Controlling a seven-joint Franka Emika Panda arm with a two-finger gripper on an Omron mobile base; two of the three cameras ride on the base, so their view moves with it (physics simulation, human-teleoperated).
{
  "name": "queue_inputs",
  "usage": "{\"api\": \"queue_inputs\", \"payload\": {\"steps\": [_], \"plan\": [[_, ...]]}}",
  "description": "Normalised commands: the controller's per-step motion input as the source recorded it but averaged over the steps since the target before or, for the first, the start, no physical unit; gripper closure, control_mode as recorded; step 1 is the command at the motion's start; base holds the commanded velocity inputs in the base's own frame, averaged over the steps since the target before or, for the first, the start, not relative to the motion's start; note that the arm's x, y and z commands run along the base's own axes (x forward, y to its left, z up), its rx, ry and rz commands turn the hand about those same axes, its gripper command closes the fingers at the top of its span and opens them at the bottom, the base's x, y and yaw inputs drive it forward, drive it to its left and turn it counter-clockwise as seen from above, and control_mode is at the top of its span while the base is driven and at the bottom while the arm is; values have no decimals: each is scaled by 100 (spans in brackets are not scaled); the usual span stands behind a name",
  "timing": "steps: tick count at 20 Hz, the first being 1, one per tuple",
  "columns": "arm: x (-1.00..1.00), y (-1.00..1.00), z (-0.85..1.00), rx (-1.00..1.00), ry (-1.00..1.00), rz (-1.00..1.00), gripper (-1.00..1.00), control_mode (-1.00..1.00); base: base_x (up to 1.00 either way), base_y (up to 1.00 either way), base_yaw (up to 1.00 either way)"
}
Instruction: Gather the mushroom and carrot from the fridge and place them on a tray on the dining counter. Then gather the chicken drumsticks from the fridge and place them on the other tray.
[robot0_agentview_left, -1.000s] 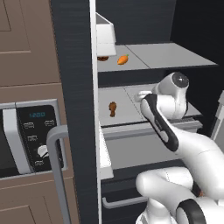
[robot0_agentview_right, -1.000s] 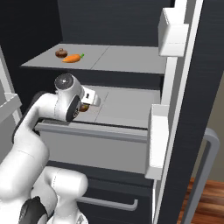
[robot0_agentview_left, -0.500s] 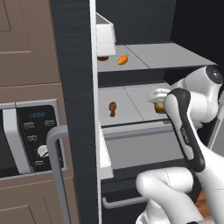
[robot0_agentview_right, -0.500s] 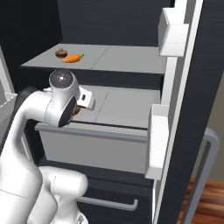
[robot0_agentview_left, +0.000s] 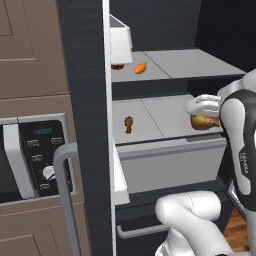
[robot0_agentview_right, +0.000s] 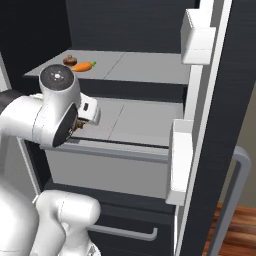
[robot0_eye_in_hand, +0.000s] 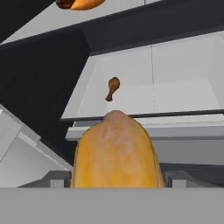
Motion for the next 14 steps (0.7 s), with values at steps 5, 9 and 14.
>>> {"api": "queue_inputs", "payload": {"steps": [5, 9, 14], "plan": [[-81, 0, 44, 0, 0, 4, 100, -100, 0, 0, 0], [-63, 3, 22, 0, 0, 2, 100, -100, 0, 0, 0], [-12, 2, 0, 0, 0, 0, 100, -100, 0, 0, 0]]}}
